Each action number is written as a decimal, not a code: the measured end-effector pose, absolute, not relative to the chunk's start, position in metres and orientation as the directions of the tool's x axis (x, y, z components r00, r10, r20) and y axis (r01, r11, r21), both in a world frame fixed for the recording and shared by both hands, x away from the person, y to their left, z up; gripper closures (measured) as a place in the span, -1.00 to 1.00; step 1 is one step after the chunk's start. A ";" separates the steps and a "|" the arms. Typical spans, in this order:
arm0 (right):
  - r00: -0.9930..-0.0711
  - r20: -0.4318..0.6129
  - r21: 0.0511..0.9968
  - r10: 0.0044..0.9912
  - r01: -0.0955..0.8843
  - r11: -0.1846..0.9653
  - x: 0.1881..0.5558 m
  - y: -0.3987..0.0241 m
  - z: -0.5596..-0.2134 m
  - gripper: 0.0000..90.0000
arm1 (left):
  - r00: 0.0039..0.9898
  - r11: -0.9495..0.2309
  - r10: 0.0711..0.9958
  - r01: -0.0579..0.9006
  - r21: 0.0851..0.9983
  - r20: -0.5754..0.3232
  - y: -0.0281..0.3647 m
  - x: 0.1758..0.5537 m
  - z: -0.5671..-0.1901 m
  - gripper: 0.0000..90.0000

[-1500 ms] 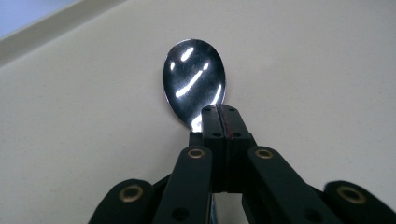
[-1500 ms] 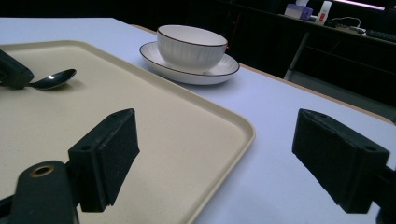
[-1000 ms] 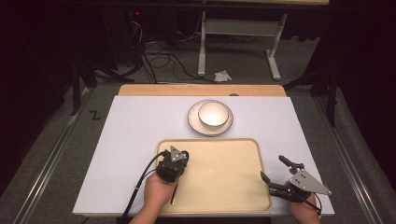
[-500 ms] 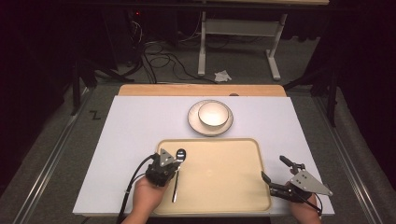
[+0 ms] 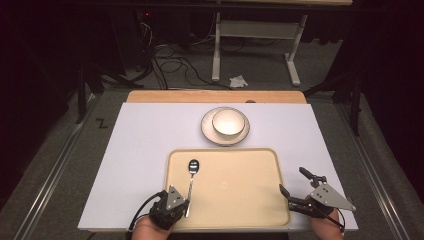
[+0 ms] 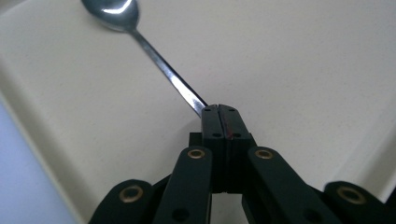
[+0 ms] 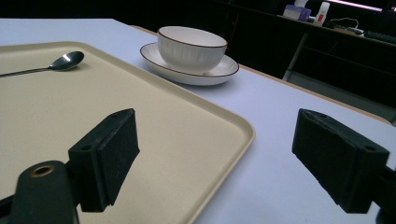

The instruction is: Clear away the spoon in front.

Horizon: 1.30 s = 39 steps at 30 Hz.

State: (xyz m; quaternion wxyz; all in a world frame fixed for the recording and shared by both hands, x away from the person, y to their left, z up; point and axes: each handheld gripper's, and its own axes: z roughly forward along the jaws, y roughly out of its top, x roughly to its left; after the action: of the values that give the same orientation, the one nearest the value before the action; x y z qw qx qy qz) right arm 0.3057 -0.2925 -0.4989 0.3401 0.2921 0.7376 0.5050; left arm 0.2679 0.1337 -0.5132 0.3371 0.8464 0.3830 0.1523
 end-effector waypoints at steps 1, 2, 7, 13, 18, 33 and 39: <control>-0.595 -0.204 0.943 0.777 0.093 0.319 0.306 -0.293 -0.499 -0.65 | 0.664 -0.478 0.748 0.546 0.688 -0.007 0.132 0.269 -0.513 1.00; -0.593 -0.202 0.943 0.779 0.098 0.319 0.306 -0.293 -0.499 -0.65 | 0.666 -0.477 0.746 0.546 0.689 -0.011 0.130 0.269 -0.513 1.00; -0.596 -0.200 0.944 0.778 0.094 0.315 0.306 -0.293 -0.499 -0.65 | 0.676 -0.487 0.737 0.533 0.692 -0.002 0.124 0.269 -0.513 1.00; -0.596 -0.203 0.943 0.777 0.095 0.319 0.307 -0.292 -0.499 -0.65 | 0.668 -0.473 0.744 0.534 0.701 -0.007 0.129 0.271 -0.513 1.00; -0.594 -0.203 0.943 0.779 0.097 0.320 0.306 -0.293 -0.499 -0.65 | 0.640 -0.421 0.768 0.533 0.734 -0.025 0.142 0.275 -0.509 0.96; -0.593 -0.200 0.944 0.780 0.097 0.315 0.307 -0.294 -0.500 -0.66 | 0.535 -0.247 0.843 0.473 0.846 -0.053 0.217 0.289 -0.490 0.08; -0.588 -0.201 0.943 0.783 0.099 0.316 0.307 -0.294 -0.500 -0.66 | 0.477 -0.201 0.878 0.439 0.876 -0.038 0.247 0.284 -0.487 -0.34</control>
State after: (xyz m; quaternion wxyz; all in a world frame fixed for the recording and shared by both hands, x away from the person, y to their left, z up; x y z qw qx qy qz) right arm 0.3071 -0.2944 -0.4997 0.3407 0.2997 0.7362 0.5020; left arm 0.2841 0.2474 -0.4870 0.4459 0.7347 0.4481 0.2460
